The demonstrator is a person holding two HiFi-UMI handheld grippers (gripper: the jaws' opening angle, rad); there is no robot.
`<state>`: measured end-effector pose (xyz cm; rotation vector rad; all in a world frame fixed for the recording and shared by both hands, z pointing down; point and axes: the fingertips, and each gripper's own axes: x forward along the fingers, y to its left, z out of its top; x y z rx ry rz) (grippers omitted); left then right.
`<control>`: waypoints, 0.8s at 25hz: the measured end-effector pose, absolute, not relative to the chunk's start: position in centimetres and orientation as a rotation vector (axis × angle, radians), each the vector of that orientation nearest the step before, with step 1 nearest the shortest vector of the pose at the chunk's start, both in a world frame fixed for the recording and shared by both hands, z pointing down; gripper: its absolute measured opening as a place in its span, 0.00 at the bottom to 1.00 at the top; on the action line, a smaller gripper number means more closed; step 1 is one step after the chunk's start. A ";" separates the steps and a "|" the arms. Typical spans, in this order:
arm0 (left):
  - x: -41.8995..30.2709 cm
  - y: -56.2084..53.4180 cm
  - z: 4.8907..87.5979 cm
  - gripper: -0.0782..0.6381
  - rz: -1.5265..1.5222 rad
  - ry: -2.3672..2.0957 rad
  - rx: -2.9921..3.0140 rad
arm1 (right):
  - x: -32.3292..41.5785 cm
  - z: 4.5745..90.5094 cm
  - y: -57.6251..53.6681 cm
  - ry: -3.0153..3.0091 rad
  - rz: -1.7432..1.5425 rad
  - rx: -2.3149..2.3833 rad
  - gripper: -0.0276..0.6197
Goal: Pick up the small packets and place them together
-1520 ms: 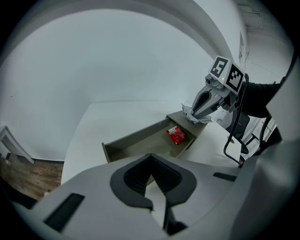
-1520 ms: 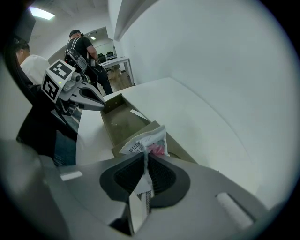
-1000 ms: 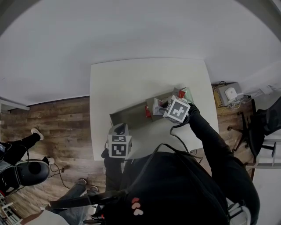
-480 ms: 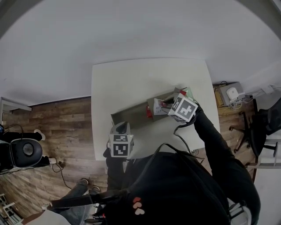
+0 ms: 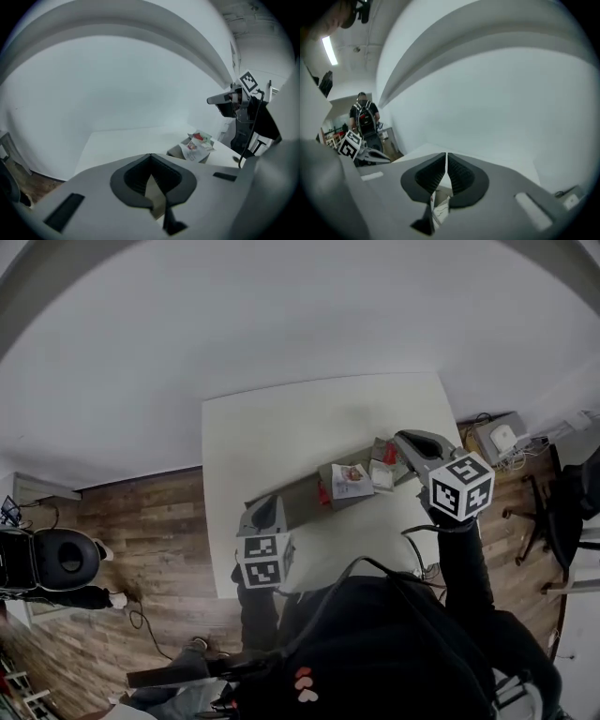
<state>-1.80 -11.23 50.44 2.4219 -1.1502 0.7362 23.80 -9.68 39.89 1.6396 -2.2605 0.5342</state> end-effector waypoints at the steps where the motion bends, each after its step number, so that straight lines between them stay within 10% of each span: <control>1: -1.4 -11.8 49.3 0.11 0.694 -1.176 2.440 | 24.5 38.9 -9.3 -2.278 0.525 1.718 0.06; 14: 5.2 -14.3 28.9 0.11 -0.305 -1.685 2.719 | 24.4 32.5 -7.5 -2.230 0.093 2.109 0.04; 20: 9.2 -12.4 27.6 0.11 -0.237 -1.490 2.800 | 23.6 30.1 -6.2 -2.174 -0.113 2.147 0.04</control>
